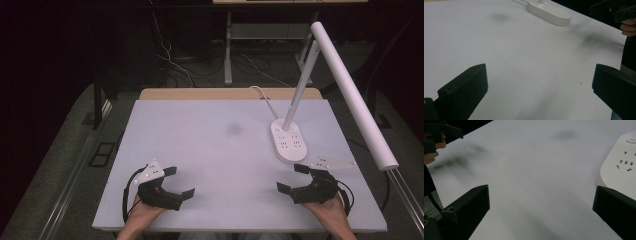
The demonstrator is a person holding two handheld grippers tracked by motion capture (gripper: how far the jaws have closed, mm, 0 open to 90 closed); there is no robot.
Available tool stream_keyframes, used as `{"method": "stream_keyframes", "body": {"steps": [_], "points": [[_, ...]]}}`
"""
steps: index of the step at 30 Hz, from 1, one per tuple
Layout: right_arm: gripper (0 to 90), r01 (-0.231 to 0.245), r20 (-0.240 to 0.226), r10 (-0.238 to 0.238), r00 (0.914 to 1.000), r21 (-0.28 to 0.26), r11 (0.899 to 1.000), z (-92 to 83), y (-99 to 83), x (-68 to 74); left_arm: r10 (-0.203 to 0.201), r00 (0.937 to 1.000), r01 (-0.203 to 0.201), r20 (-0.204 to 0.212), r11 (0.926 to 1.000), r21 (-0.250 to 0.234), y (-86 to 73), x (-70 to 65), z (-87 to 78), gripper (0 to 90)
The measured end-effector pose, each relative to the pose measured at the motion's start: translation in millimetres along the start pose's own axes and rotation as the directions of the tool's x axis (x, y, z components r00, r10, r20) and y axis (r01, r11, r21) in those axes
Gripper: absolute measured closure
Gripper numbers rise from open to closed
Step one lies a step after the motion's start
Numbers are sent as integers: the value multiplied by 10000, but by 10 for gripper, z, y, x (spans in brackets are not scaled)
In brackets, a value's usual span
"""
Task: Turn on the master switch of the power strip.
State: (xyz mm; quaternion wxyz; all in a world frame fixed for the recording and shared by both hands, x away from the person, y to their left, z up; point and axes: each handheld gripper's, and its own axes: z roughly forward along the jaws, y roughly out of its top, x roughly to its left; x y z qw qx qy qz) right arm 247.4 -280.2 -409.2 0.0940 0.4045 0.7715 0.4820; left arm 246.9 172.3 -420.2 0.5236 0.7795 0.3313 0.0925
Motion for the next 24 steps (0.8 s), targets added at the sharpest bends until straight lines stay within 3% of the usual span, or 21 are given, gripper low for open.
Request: {"method": "stream_keyframes", "body": {"steps": [24], "points": [[3, -254, -130, 256, 9996, 170, 9995, -42, -3, -28, -87, 9999, 89, -96, 9997, 206, -15, 24, 32, 0]]}}
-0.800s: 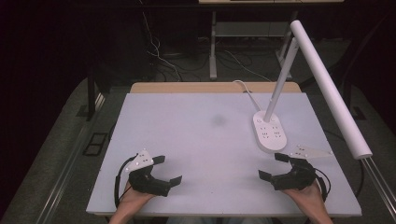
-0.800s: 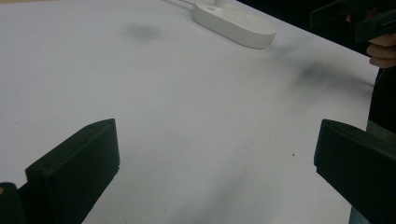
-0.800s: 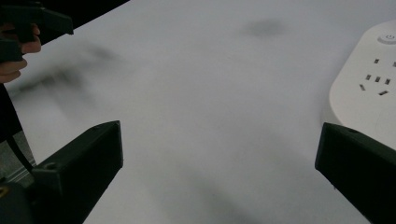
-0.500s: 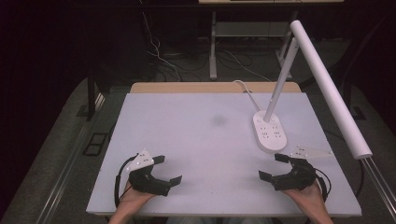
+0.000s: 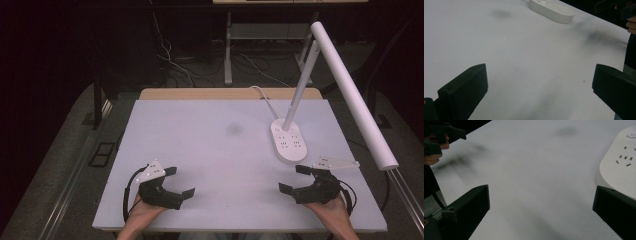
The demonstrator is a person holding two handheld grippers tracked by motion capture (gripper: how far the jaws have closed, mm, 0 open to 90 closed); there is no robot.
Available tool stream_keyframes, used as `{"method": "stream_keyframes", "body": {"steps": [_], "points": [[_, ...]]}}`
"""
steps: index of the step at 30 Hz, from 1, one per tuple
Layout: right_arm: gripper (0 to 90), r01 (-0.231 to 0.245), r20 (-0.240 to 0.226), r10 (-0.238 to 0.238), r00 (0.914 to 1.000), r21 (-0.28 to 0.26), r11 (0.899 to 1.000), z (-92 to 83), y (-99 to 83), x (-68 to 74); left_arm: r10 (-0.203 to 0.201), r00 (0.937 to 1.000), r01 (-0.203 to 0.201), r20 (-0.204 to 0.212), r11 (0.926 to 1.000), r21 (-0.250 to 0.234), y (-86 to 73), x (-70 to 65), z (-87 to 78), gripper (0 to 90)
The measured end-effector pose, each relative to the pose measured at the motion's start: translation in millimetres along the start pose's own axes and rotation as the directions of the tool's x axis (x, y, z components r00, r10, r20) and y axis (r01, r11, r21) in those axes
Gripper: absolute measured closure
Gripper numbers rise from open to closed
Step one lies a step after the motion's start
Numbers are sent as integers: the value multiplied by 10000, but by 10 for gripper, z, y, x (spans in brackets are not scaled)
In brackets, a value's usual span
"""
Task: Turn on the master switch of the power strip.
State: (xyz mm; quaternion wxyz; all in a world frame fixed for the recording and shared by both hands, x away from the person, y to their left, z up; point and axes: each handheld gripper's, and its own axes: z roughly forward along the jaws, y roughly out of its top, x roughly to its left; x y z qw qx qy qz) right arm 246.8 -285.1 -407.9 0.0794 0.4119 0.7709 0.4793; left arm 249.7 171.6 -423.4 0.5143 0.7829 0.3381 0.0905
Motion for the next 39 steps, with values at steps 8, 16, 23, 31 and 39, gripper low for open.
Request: {"method": "stream_keyframes", "body": {"steps": [8, 16, 23, 31, 39], "points": [[3, 0, 10, 0, 10000, 267, 9996, 15, 1, 13, 28, 10000, -28, 1, 10000, 59, -3, 6, 5, 0], [3, 82, 92, -86, 9999, 443, 9990, 46, 36, 6, -81, 9999, 82, -95, 10000, 18, -8, 34, -10, 0], [3, 186, 87, -191, 9998, 569, 9982, 57, 85, 7, -87, 9999, 87, -129, 10000, 25, -11, 37, -11, 0], [3, 261, 58, -267, 9996, 779, 9966, 93, 176, 10, -63, 9999, 64, -160, 10000, 70, -13, 40, -18, 0], [3, 511, 0, -514, 9987, 955, 9941, 132, 306, 24, -74, 9999, 75, -154, 9999, 71, -17, 46, -22, 0]]}}
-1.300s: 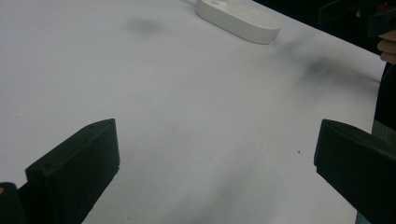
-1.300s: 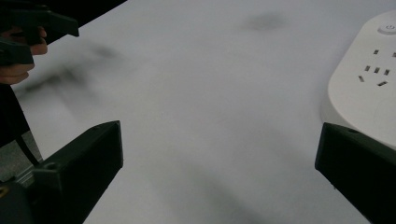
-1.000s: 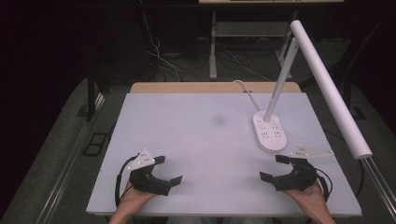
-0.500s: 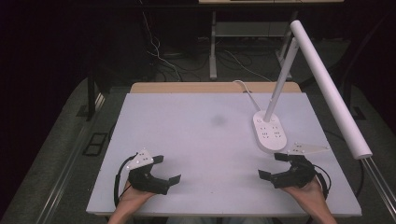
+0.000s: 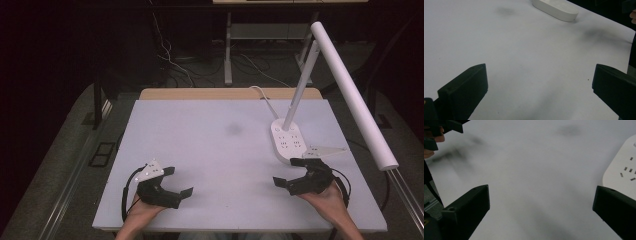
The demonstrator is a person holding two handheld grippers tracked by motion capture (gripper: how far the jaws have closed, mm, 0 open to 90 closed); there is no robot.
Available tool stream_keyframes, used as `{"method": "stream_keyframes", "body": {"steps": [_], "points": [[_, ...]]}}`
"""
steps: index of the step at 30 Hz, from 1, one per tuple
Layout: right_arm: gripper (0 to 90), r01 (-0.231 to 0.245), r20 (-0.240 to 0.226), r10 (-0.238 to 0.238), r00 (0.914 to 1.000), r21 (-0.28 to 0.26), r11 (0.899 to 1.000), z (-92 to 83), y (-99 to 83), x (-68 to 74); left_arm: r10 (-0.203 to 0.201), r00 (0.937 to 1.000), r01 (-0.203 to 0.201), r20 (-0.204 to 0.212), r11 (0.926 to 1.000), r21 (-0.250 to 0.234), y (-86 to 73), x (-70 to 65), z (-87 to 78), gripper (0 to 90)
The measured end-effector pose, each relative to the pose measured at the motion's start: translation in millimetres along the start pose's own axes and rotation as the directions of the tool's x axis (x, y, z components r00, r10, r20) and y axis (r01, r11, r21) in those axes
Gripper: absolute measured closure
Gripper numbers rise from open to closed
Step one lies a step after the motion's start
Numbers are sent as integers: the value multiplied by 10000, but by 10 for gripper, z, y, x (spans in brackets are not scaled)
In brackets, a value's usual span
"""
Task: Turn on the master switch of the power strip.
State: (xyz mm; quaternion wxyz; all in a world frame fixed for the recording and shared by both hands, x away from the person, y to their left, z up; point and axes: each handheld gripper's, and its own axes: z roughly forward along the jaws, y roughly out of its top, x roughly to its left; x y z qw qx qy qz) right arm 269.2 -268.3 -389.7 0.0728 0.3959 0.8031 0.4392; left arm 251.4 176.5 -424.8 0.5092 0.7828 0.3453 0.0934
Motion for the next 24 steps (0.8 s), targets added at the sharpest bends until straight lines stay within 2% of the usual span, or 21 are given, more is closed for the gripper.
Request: {"method": "stream_keyframes", "body": {"steps": [24], "points": [[4, 508, 266, -526, 9983, 628, 9967, 118, 349, -12, -66, 10000, 66, 14, 10000, 20, -6, 0, 9, 0]]}}
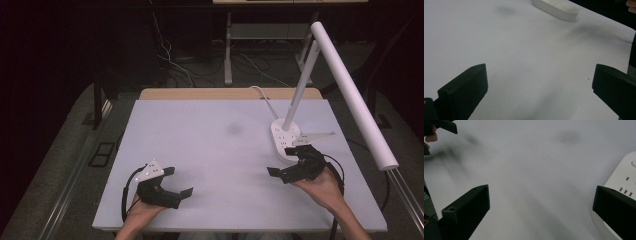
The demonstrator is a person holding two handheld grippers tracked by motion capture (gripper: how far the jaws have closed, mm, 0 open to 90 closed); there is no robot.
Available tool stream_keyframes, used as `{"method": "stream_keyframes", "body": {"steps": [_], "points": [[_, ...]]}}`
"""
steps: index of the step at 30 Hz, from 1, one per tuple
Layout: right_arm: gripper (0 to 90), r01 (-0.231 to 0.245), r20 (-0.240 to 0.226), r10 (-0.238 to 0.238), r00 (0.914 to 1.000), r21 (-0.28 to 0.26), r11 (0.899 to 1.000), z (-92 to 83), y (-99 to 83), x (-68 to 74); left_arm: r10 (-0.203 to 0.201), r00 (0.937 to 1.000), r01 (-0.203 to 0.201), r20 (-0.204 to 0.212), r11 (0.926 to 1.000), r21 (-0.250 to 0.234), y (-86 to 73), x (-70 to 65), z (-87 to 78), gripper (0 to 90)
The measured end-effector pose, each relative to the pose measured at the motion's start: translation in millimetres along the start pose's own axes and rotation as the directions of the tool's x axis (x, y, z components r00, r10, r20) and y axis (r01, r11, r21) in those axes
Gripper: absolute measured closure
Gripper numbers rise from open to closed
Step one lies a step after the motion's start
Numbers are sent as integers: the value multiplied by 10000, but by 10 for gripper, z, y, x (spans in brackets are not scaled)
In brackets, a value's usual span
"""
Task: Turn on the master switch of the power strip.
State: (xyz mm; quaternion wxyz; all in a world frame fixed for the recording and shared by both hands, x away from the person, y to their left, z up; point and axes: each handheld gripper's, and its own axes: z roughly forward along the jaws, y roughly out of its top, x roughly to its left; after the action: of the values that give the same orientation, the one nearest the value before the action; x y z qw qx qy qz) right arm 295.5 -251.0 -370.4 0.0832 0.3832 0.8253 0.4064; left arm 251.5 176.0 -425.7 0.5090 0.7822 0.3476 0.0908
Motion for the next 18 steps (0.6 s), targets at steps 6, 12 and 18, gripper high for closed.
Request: {"method": "stream_keyframes", "body": {"steps": [6, 12, 18], "points": [[3, 118, 83, -120, 9999, 208, 9997, 14, 86, -19, 55, 10000, -55, -3, 10000, 79, -1, 0, 2, 0], [4, 375, 208, -383, 9990, 388, 9985, 21, 173, -33, 105, 9999, -105, 7, 9999, 77, -1, 0, 8, 0], [4, 532, 429, -558, 9975, 587, 9969, 40, 251, -48, 91, 10000, -91, 4, 9999, 69, -1, 1, 4, 0]]}}
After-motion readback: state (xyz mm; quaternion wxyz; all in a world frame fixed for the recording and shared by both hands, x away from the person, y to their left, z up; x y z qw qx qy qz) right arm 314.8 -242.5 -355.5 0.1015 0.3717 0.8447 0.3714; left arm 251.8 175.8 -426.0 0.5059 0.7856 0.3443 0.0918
